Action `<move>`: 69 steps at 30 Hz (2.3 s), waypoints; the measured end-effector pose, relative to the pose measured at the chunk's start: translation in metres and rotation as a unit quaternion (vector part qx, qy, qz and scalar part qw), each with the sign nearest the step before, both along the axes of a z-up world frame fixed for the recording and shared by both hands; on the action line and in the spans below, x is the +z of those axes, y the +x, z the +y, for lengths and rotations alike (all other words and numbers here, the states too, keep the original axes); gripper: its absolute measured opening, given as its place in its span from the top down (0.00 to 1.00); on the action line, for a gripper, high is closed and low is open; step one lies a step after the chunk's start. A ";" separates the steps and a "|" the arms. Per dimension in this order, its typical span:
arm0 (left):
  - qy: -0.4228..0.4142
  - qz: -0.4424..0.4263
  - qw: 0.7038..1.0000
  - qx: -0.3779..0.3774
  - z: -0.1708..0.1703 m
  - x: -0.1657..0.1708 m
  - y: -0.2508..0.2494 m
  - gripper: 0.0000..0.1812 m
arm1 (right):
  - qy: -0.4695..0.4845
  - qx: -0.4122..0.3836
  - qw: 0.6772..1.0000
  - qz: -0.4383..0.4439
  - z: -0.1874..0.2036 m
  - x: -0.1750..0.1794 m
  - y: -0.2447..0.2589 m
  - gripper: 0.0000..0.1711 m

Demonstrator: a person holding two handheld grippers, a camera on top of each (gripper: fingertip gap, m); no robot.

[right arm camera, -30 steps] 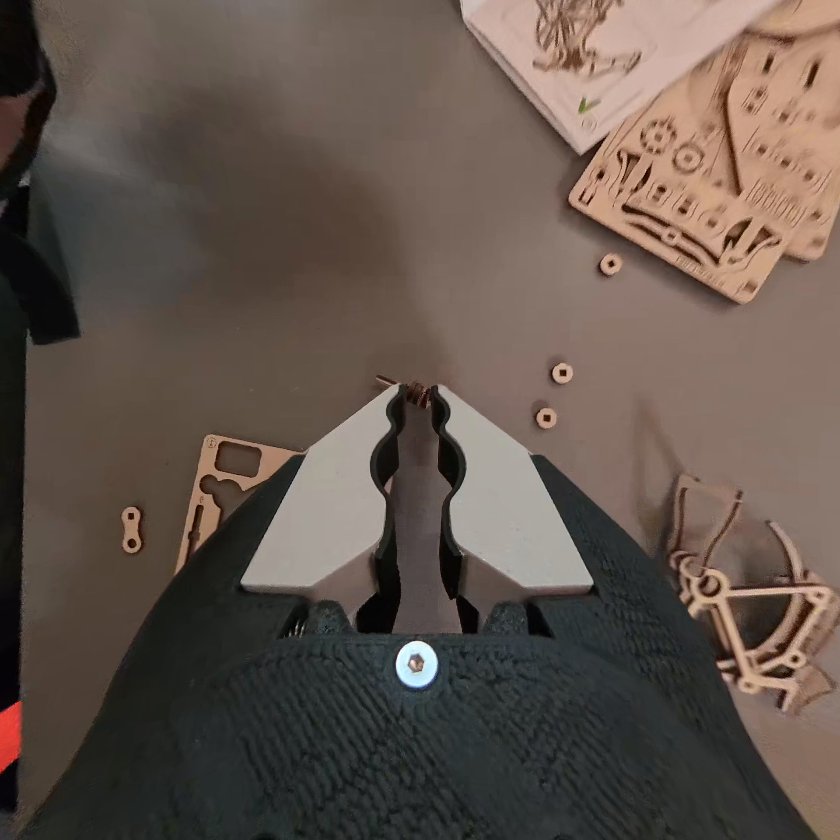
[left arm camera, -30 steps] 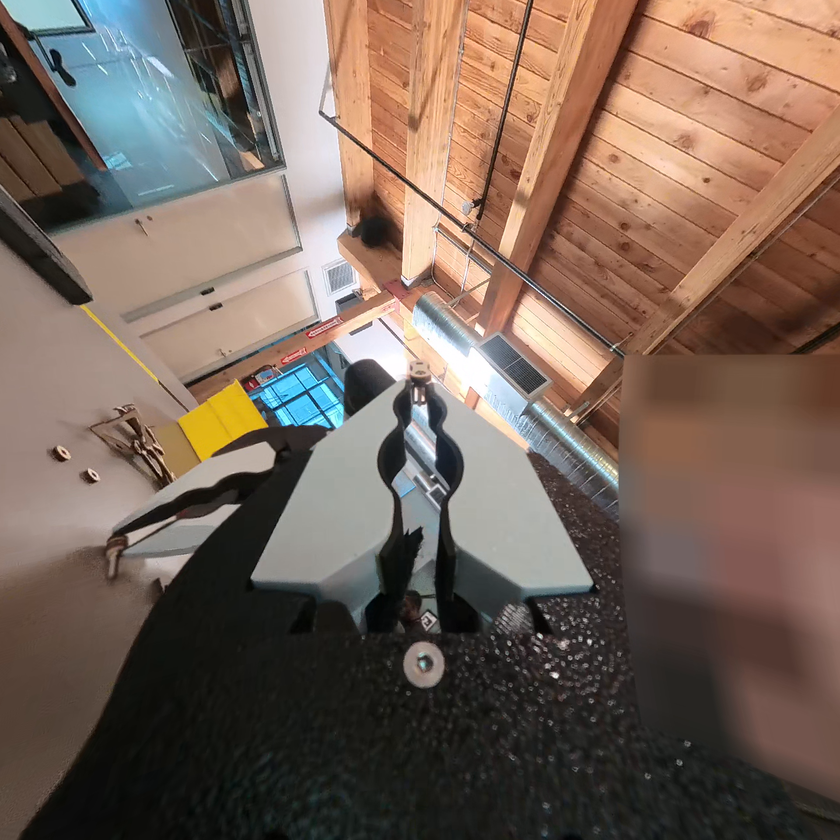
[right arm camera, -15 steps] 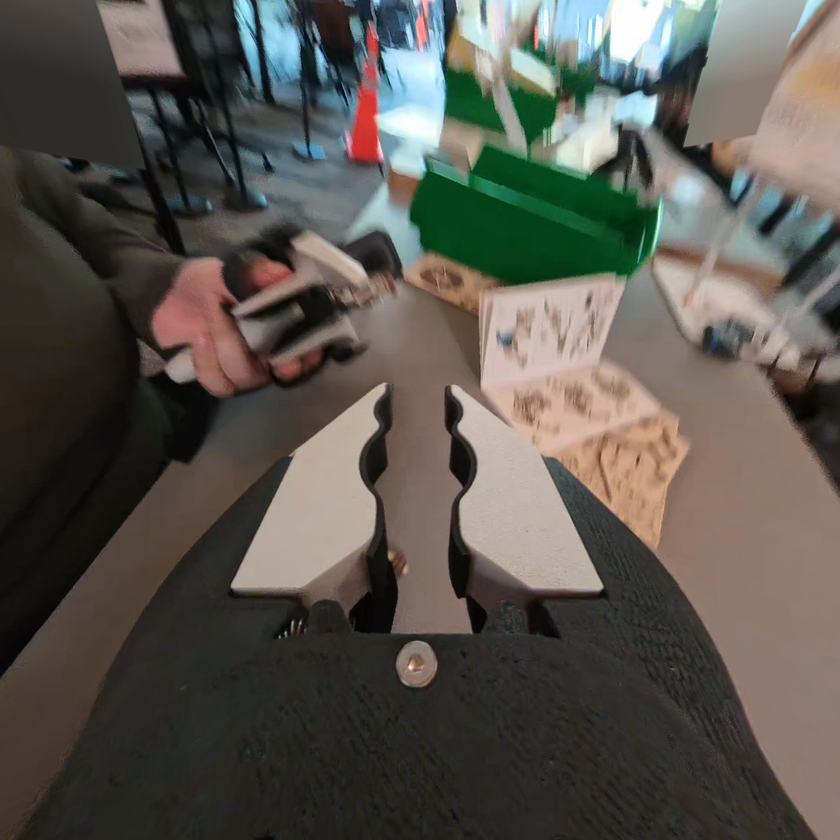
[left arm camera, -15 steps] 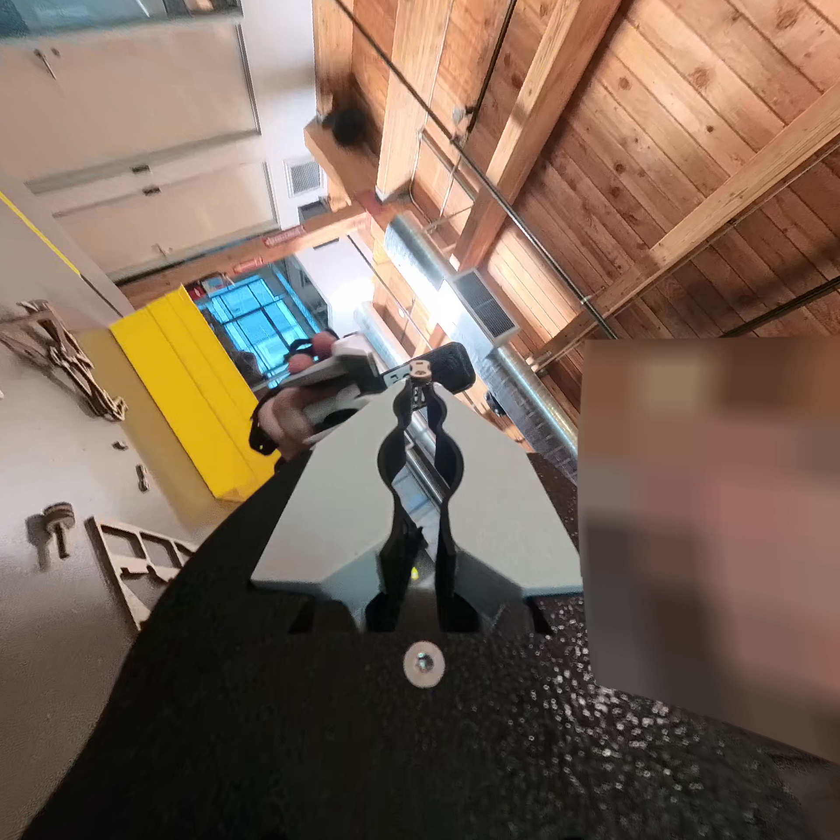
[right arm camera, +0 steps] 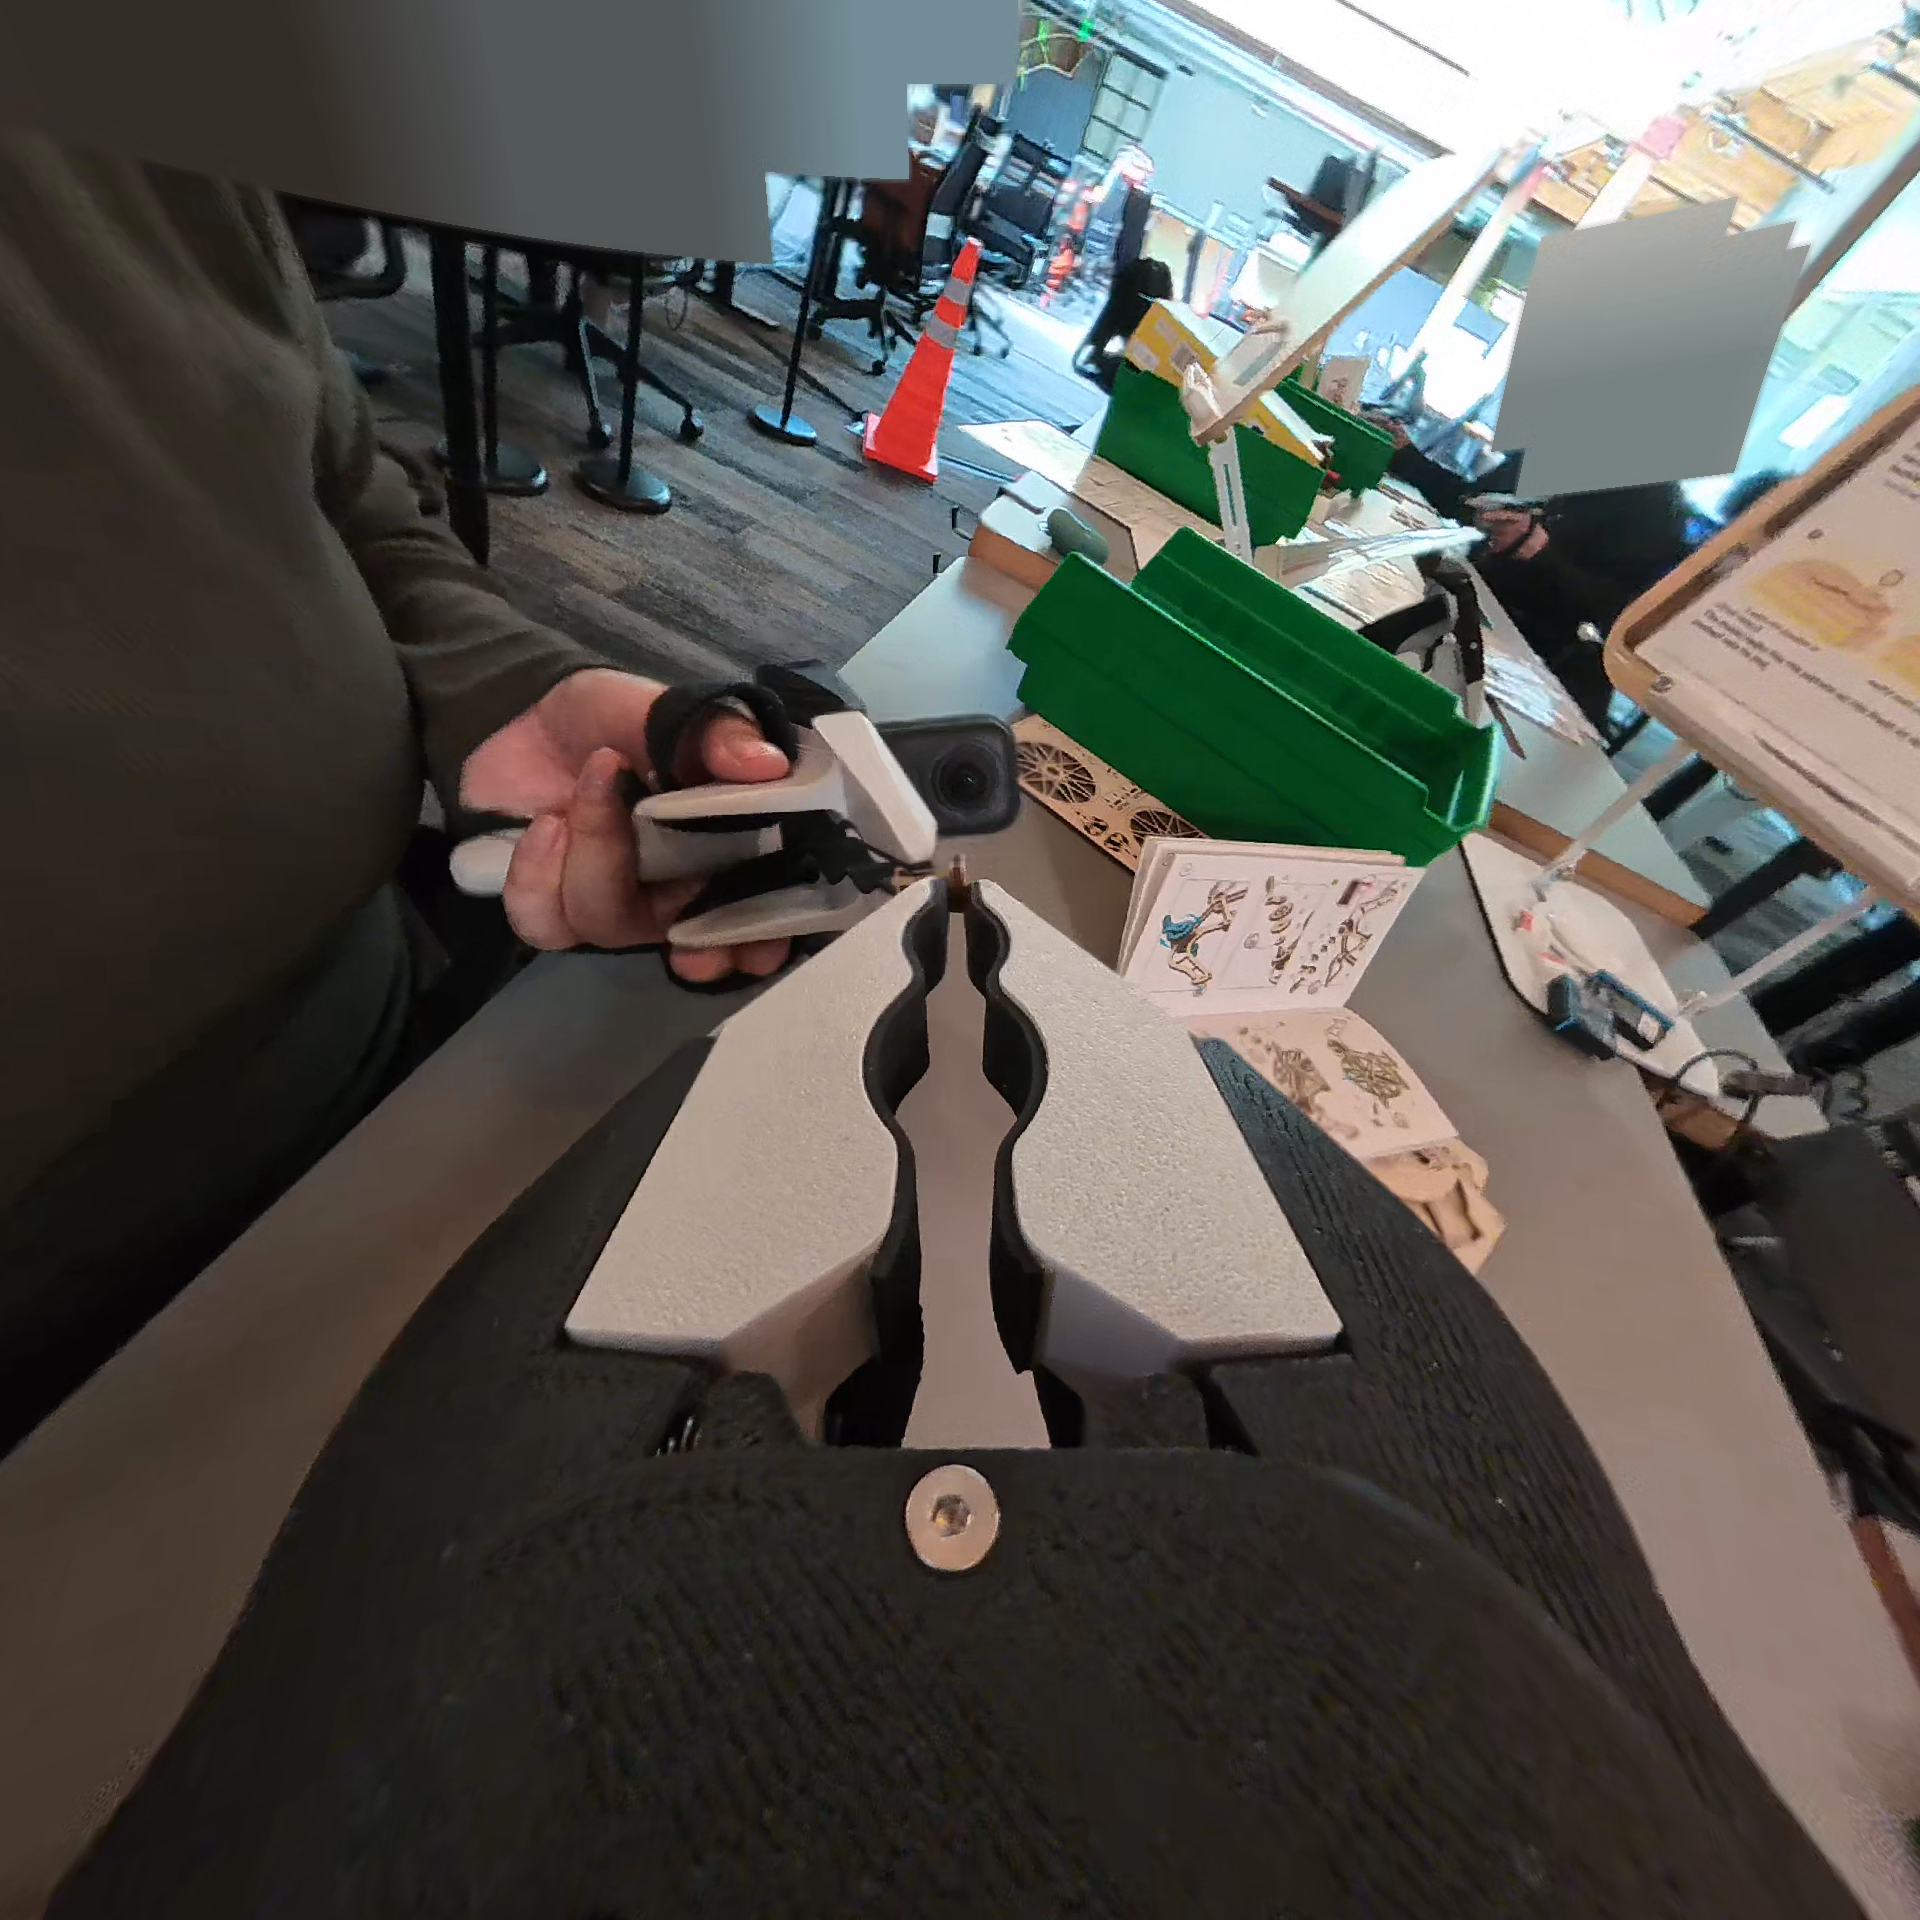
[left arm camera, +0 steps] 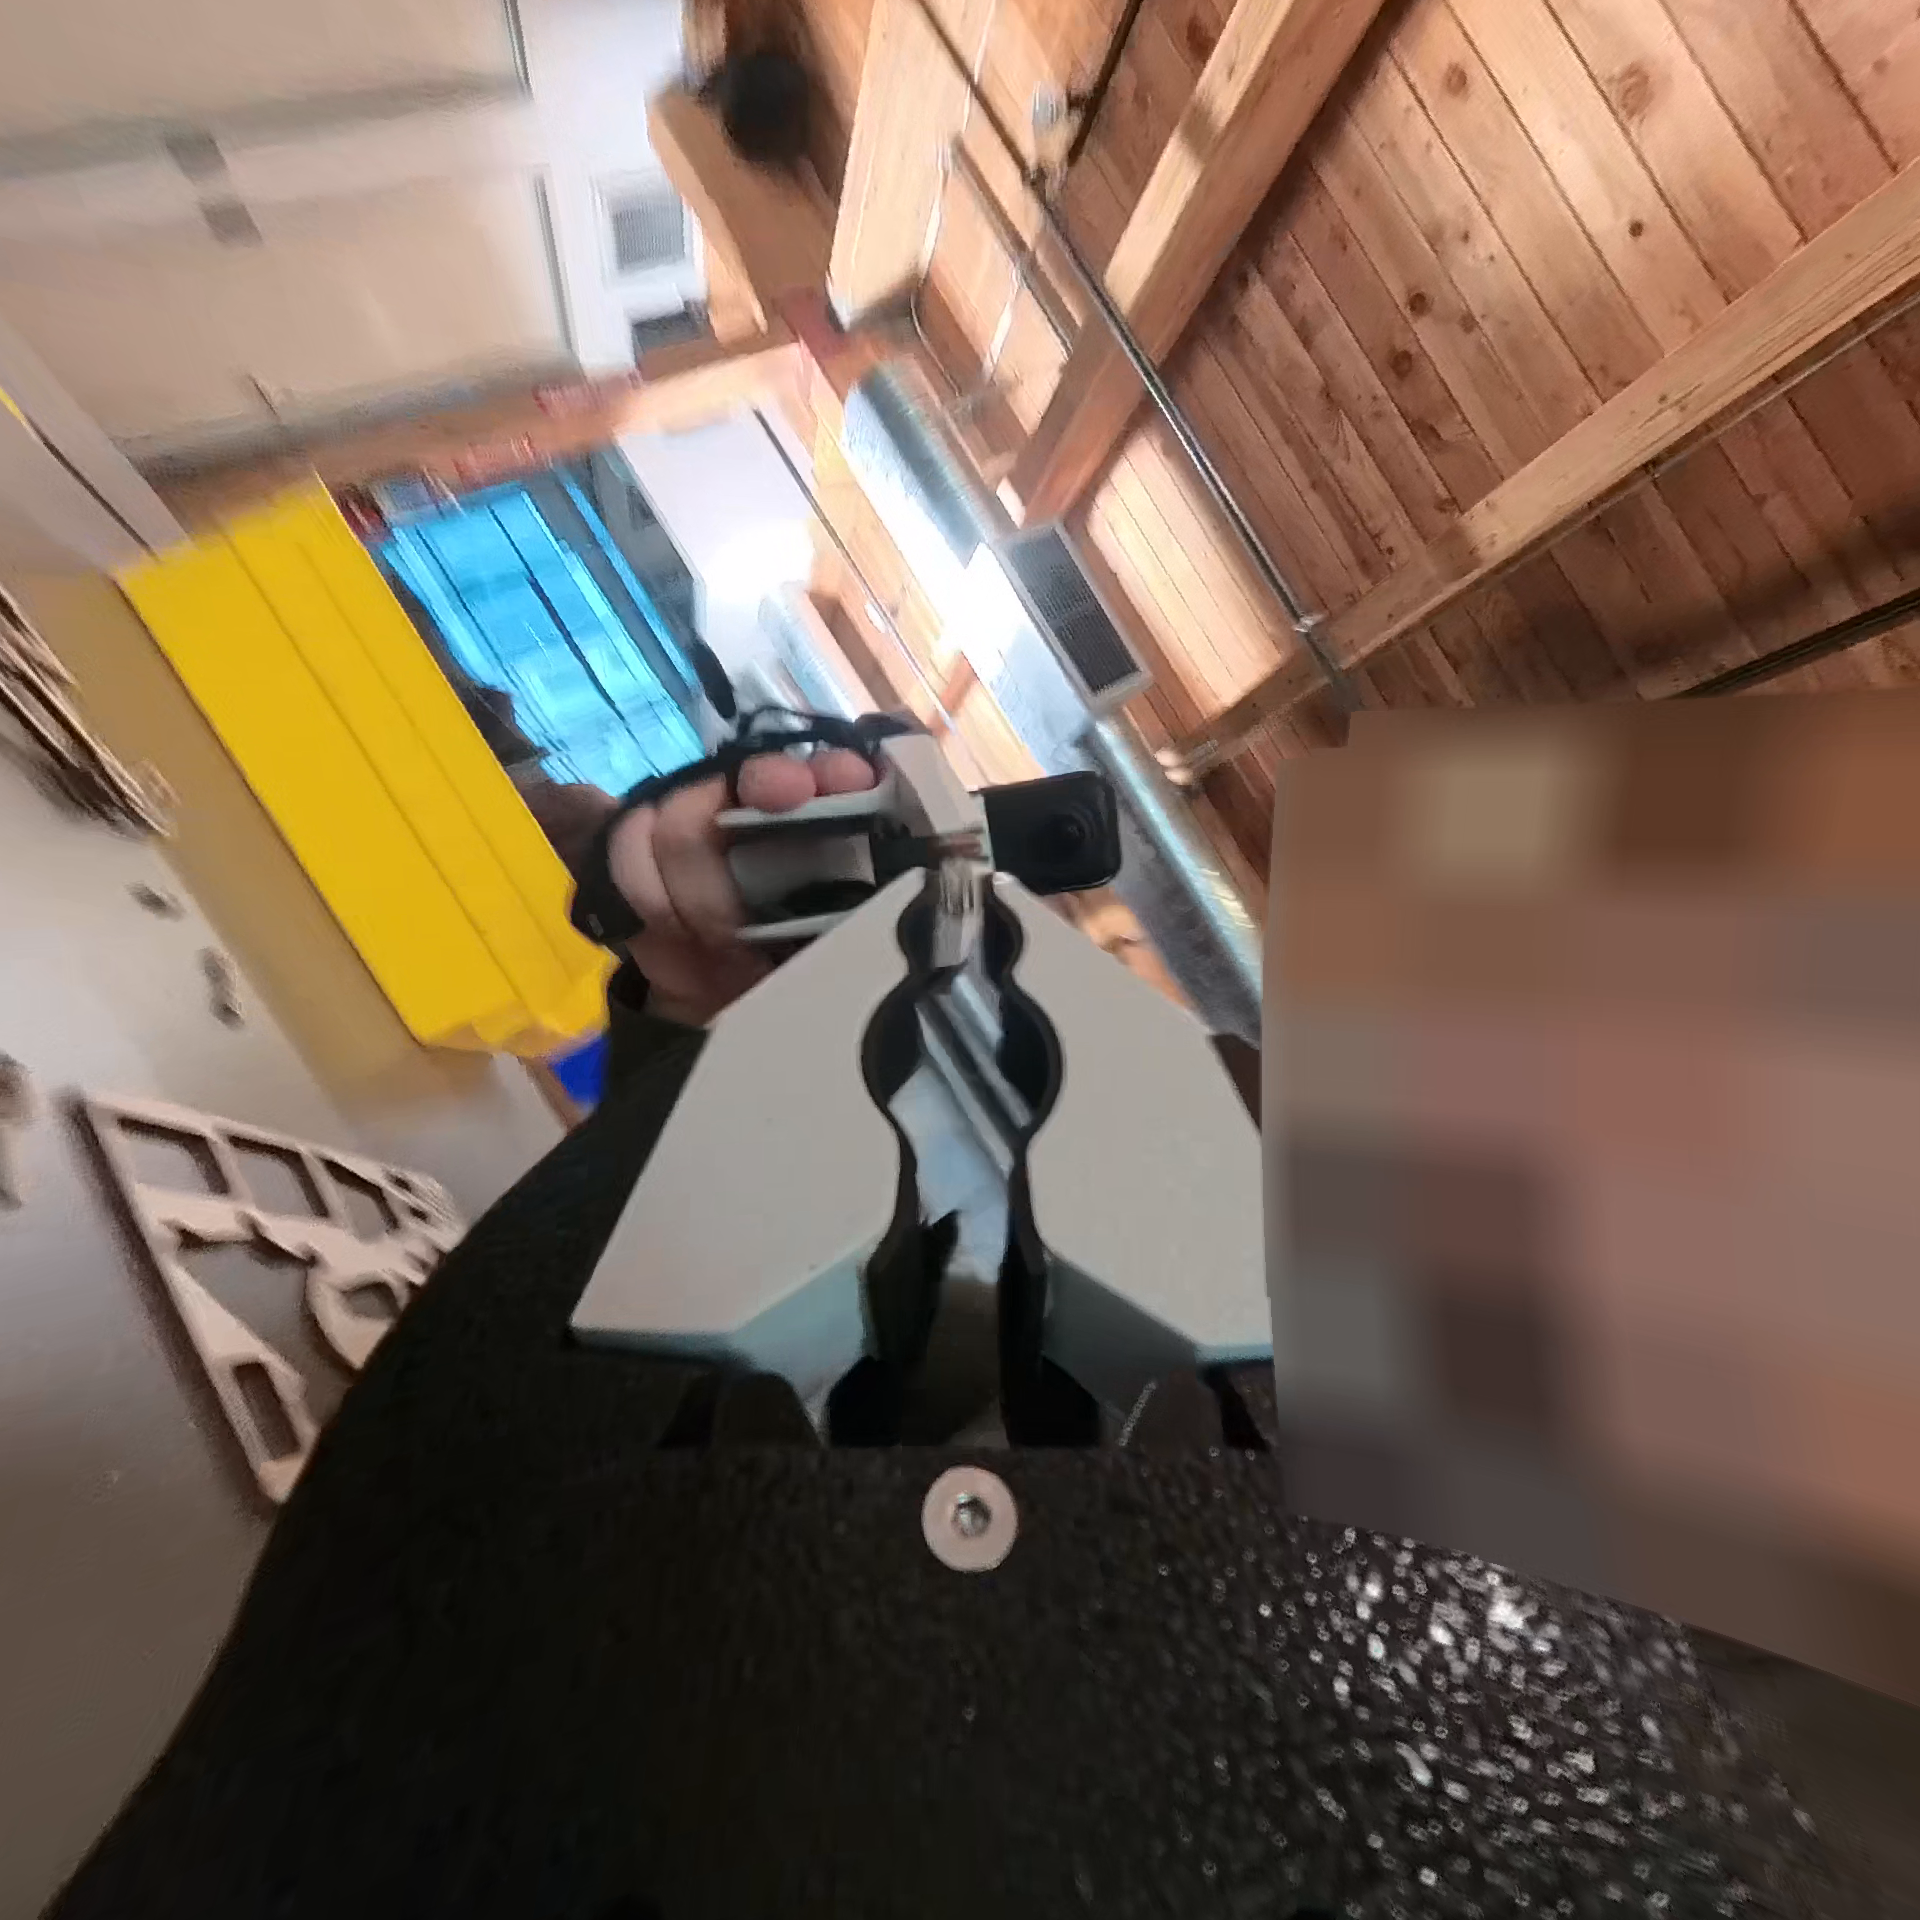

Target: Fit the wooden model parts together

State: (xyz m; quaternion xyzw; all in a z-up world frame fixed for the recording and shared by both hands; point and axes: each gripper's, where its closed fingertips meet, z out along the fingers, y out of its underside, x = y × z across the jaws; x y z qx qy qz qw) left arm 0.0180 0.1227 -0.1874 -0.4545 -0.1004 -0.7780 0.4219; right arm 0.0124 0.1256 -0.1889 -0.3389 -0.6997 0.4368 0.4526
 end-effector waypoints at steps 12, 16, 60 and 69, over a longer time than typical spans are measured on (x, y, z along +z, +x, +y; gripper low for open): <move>0.421 0.644 0.481 0.420 -0.005 0.003 -0.007 0.70 | -0.329 0.012 0.938 -0.109 0.006 -0.009 -0.008 1.00; 0.432 0.659 0.461 0.409 -0.001 -0.003 -0.007 0.76 | -0.385 0.051 0.913 -0.126 -0.002 -0.007 -0.006 1.00; 0.337 0.717 0.596 0.131 0.019 -0.080 -0.032 0.97 | -0.009 0.002 0.973 -0.229 0.052 -0.108 0.026 0.86; 0.296 0.703 0.647 -0.004 0.017 -0.117 -0.017 0.96 | -0.035 0.034 0.954 -0.295 0.046 -0.153 0.029 0.84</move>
